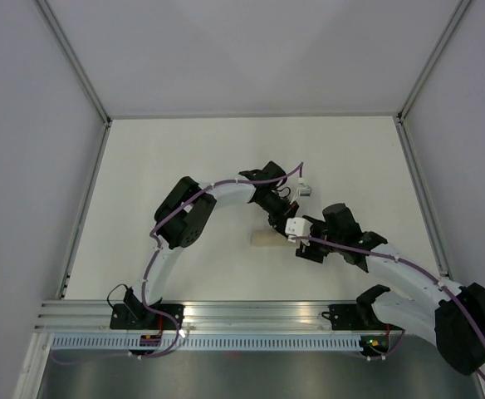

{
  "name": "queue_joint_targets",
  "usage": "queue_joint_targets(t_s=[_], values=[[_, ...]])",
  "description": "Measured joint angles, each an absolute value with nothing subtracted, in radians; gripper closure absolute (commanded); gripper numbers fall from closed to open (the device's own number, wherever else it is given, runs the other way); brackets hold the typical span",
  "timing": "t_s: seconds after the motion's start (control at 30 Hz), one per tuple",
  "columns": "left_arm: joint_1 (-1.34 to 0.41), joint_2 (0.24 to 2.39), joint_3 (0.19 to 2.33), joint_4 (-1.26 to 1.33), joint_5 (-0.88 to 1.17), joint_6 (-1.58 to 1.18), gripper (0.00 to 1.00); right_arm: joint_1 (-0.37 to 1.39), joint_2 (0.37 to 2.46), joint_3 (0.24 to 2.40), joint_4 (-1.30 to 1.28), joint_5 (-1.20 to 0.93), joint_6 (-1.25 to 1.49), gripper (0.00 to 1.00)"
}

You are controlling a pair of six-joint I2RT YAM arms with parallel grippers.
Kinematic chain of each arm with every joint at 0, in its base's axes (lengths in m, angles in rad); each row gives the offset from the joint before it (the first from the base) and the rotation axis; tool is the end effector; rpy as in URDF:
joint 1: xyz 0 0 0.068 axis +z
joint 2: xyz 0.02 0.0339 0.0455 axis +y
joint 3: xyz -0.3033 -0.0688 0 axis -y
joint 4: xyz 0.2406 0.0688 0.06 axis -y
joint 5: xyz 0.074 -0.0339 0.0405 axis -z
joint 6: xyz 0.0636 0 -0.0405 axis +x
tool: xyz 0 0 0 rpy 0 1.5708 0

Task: Fold the napkin, place the utensils inside, and roll it up
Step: Roll the napkin with the utensil

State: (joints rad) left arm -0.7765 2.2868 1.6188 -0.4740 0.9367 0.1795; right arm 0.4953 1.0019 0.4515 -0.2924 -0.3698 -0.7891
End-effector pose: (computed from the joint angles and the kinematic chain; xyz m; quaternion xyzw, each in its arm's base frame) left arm 0.3148 -0.3810 0.1388 0.4863 0.7300 -0.4774 0.0517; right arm 0.1490 0.1066 0.1948 -0.6026 0.6964 0.1187 0.3713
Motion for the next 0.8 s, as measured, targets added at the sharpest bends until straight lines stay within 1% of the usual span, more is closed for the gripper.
queue_joint_targets(t_s=[0.17,0.27,0.37,0.4,0.43,0.47,0.57,0.67,0.8], values=[[-0.776,2.301,1.636,-0.519,0.957,0.163,0.91,0.577,1.084,0.419,-0.179,-0.267,-0.789,0.29],[-0.776,2.312,1.647,-0.544,0.975,0.159,0.85,0.597,1.108,0.415,-0.138,-0.232,-0.789,0.3],[-0.776,2.317,1.65,-0.558,0.985,0.157,0.77,0.612,1.123,0.414,-0.107,-0.205,-0.789,0.35],[-0.777,2.318,1.65,-0.563,0.987,0.157,0.73,0.614,1.13,0.414,-0.101,-0.2,-0.789,0.38],[-0.776,2.32,1.65,-0.567,0.989,0.156,0.71,0.616,1.135,0.413,-0.097,-0.199,-0.789,0.41],[-0.776,2.321,1.651,-0.569,0.99,0.154,0.67,0.616,1.14,0.412,-0.095,-0.199,-0.789,0.51],[-0.776,2.322,1.653,-0.571,0.988,0.153,0.59,0.62,1.147,0.403,-0.093,-0.202,-0.792,0.69],[-0.776,2.323,1.655,-0.574,0.987,0.153,0.57,0.62,1.148,0.402,-0.093,-0.202,-0.802,0.75],[-0.775,2.32,1.656,-0.576,0.985,0.151,0.53,0.62,1.148,0.403,-0.099,-0.202,-0.813,0.78]])
